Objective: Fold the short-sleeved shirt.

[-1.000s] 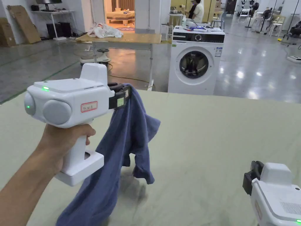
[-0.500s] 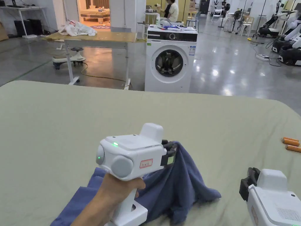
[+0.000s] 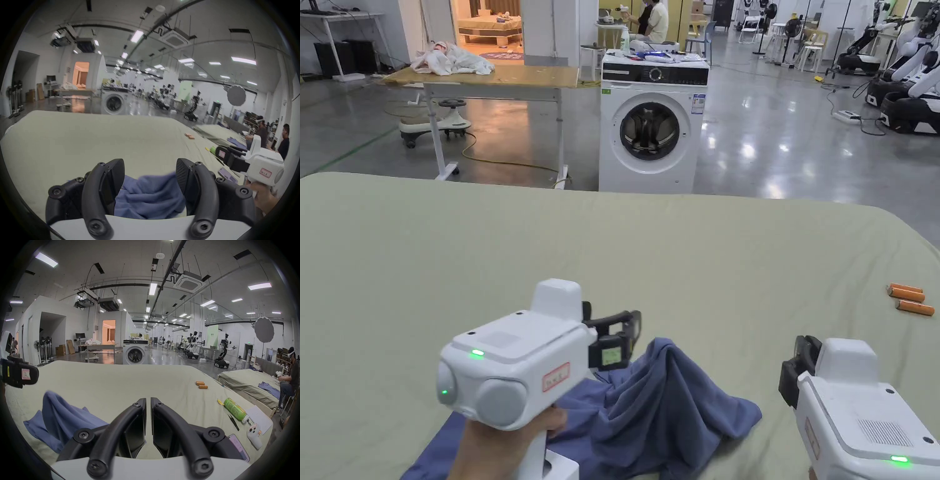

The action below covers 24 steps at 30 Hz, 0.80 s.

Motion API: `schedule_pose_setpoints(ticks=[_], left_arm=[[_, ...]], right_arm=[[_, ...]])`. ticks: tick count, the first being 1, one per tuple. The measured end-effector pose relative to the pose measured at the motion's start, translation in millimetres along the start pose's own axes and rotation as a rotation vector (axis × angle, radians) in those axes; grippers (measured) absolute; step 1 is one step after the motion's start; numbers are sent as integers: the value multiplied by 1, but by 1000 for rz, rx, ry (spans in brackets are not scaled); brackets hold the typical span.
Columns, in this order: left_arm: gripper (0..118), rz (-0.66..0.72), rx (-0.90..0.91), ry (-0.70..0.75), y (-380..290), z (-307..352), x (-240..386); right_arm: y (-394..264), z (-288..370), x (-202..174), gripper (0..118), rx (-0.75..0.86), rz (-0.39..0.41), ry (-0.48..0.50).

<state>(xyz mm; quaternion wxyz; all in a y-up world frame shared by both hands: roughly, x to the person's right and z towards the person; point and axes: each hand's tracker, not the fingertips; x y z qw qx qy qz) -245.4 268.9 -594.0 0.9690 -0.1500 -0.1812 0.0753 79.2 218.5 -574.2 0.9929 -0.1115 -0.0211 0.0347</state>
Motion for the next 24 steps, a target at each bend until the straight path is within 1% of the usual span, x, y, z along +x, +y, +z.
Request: schedule_pose_setpoints(ticks=[3, 4, 5, 6, 8, 9, 10, 14, 17, 18, 20, 22, 24], left_arm=[[66, -31, 65, 131, 5, 22, -12], [64, -40, 81, 175, 5, 29, -17], [51, -43, 95, 207, 4, 34, -23], [34, -42, 109, 238, 4, 41, -29], [5, -34, 125, 302, 3, 51, -38], [2, -35, 133, 331, 1, 55, -44], [0, -36, 133, 357, 0, 59, -49], [0, -26, 115, 402, -3, 71, -64], [0, -40, 37, 472, -9, 71, -77], [0, -30, 1, 481, -12, 70, -85], [0, 4, -108, 445, -18, 68, -104], [0, 74, -250, 427, -30, 64, -127], [0, 137, -349, 402, -44, 63, -146]], right_arm=[[10, 1, -9, 5, 27, -6, 22], [13, 2, -13, 5, 36, -2, 24], [16, 2, -16, 5, 42, 1, 26], [19, 2, -19, 5, 51, 3, 29], [22, 1, -24, 5, 62, 4, 37], [24, 0, -27, 5, 68, 7, 38], [25, 0, -30, 5, 71, 8, 38], [27, -1, -36, 5, 79, -1, 45], [26, -2, -38, 5, 76, -5, 53], [26, -3, -38, 5, 72, -3, 57], [24, -4, -38, 5, 64, 2, 58], [20, -6, -36, 5, 54, 11, 57], [16, -7, -34, 5, 42, 14, 56]])
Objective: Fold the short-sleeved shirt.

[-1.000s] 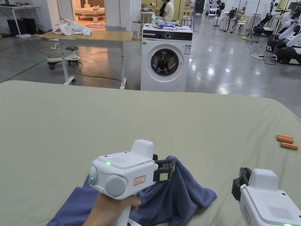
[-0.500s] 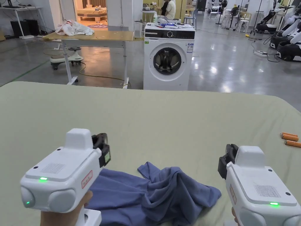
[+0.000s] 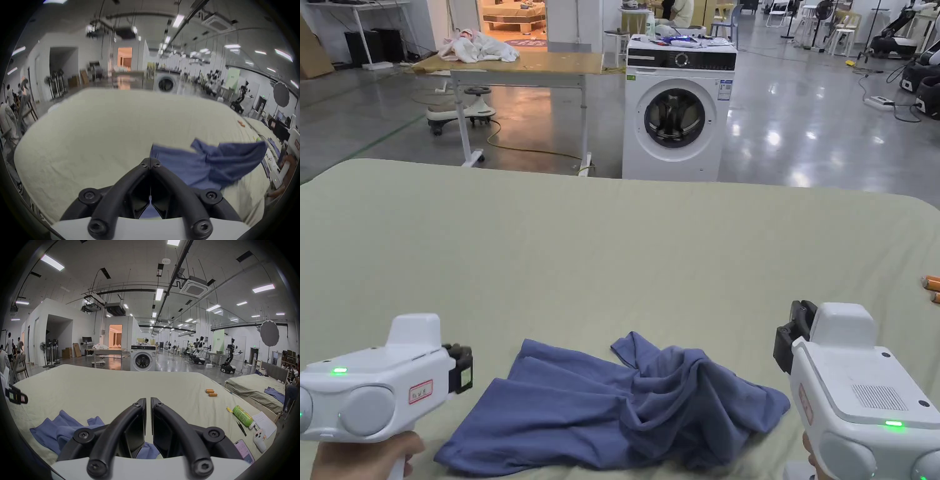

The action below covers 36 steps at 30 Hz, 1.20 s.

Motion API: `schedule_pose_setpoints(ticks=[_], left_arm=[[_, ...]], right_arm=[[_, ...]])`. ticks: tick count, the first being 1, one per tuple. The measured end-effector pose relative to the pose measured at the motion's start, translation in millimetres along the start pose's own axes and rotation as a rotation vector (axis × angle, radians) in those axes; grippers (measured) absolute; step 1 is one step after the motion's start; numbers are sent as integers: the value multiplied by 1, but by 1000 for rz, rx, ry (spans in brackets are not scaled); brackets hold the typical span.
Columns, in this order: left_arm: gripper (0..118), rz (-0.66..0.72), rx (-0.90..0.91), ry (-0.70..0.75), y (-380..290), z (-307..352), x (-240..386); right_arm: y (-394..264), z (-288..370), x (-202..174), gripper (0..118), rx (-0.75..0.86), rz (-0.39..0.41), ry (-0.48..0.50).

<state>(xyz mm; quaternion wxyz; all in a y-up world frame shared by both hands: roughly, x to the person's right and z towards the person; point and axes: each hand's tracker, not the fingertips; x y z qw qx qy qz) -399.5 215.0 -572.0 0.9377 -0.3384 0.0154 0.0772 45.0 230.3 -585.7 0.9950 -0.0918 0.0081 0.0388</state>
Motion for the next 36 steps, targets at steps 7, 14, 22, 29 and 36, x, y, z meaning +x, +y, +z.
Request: schedule_pose_setpoints(ticks=[7, 14, 22, 29, 36], left_arm=[[56, 39, -228, 56, -30, -40, -37], [62, 74, -350, 105, -55, -75, -32], [3, -84, -309, 130, -60, -71, 2], [0, -111, -254, 117, -63, -52, 5], [0, -85, -204, 86, -58, -34, 1]], right_arm=[[-17, -5, 7, 5, -58, -4, -10], [-31, -11, 12, 5, -101, 0, -23], [-51, -38, 29, 5, -252, -29, -10], [-73, -95, 47, 51, -523, -45, 67], [-113, -135, 44, 35, -746, -55, 155]])
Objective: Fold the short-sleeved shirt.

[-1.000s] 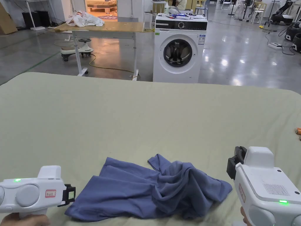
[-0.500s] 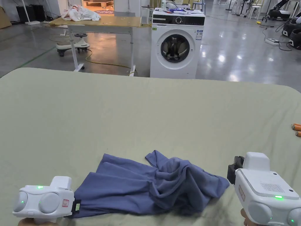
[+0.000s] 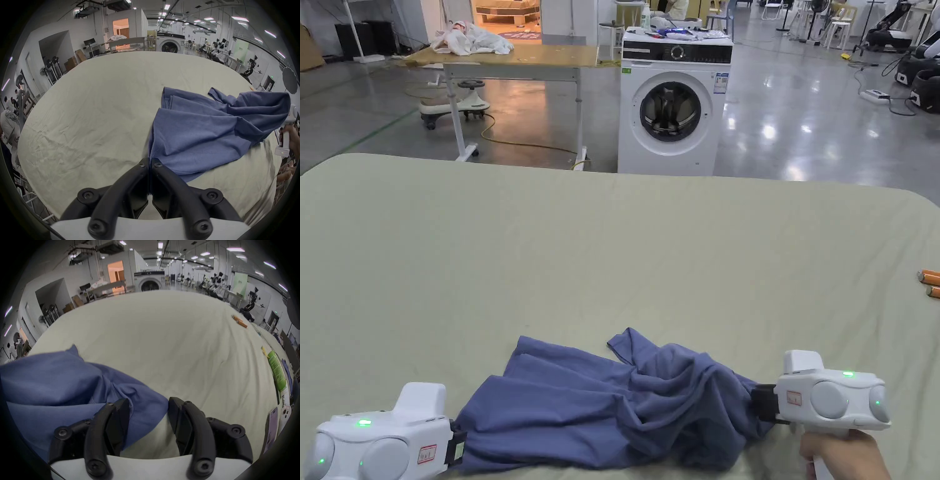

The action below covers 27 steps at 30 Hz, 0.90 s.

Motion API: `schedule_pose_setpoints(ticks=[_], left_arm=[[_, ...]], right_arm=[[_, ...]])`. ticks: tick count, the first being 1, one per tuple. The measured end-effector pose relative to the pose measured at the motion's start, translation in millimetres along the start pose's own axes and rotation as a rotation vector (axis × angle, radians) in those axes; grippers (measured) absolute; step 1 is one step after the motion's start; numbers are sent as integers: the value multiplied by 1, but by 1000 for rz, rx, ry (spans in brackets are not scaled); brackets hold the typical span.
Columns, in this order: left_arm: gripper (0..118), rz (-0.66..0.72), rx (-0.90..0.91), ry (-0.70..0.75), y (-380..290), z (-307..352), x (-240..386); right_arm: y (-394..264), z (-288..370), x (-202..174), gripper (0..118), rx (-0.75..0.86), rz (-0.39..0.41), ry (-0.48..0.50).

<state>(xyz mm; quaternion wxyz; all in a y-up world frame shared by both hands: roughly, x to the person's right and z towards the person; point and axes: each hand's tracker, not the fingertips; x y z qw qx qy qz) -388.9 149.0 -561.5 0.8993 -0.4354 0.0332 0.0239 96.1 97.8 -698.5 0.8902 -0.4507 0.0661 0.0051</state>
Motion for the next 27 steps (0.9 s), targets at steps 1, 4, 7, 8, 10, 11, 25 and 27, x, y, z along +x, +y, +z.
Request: schedule_pose_setpoints(ticks=[1, 4, 7, 8, 10, 11, 25, 27], left_arm=[[0, 3, 11, -4, 1, 1, -2], [0, 5, 43, -16, 5, 10, -4], [0, 9, 80, -32, 16, 21, -8], [0, 18, 99, -42, 20, 26, -10], [0, 19, 140, -46, 31, 40, -12], [0, 12, 161, -48, 36, 47, -14], [0, -1, 432, -12, 143, 151, -53], [0, 18, 455, -10, 159, 161, -57]], right_arm=[[-3, 0, -1, 25, 8, 8, 1], [-6, 9, -8, 6, 36, 27, 45], [-4, 20, -13, 5, 57, 75, -13], [-2, 27, -11, 5, 76, 71, -18], [5, 43, -6, 5, 118, 60, -31], [9, 52, -5, 5, 133, 62, -33], [74, 171, 23, 5, 388, 54, -138], [85, 188, 17, 5, 415, 59, -153]])
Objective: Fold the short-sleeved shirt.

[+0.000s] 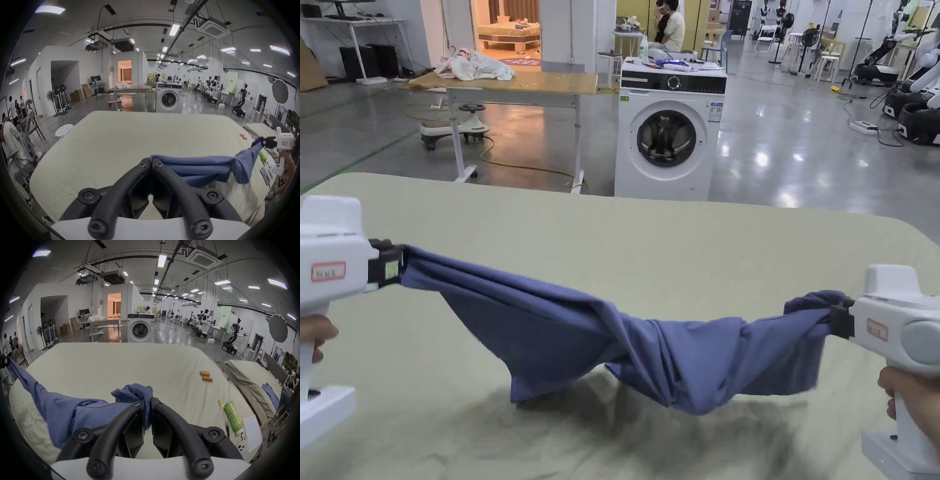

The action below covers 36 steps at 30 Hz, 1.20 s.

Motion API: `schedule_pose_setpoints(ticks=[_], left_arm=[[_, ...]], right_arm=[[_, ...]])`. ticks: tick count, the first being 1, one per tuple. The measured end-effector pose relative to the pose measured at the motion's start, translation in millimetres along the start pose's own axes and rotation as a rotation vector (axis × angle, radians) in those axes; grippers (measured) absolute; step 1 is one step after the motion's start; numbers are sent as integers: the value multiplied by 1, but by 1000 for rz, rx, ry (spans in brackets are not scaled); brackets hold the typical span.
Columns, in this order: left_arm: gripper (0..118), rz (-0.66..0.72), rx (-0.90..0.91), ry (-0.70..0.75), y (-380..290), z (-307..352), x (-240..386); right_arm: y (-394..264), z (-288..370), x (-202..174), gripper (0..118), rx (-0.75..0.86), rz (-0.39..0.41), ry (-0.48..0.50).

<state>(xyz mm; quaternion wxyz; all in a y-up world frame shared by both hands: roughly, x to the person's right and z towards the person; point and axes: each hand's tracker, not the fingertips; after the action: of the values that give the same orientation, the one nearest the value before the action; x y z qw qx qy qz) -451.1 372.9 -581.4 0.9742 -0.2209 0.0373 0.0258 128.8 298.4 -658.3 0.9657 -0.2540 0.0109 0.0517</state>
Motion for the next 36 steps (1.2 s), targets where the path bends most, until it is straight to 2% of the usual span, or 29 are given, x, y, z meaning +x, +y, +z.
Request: schedule_pose_setpoints(ticks=[11, 17, 24, 30, 36], left_arm=[[0, 23, 82, 41, 88, -25, -16], [0, -5, 106, 82, 115, -45, -17], [0, -36, 129, 132, 133, -73, -14], [0, -33, 133, 150, 134, -94, -18], [0, -38, 113, 164, 89, -115, -19]], right_arm=[[99, 37, -9, 5, 157, -25, -8], [143, 32, -13, 5, 246, -41, -8], [182, 14, -31, 5, 318, 2, -38], [193, -9, -36, 5, 342, 4, -58], [157, -33, -39, 5, 325, 8, -56]])
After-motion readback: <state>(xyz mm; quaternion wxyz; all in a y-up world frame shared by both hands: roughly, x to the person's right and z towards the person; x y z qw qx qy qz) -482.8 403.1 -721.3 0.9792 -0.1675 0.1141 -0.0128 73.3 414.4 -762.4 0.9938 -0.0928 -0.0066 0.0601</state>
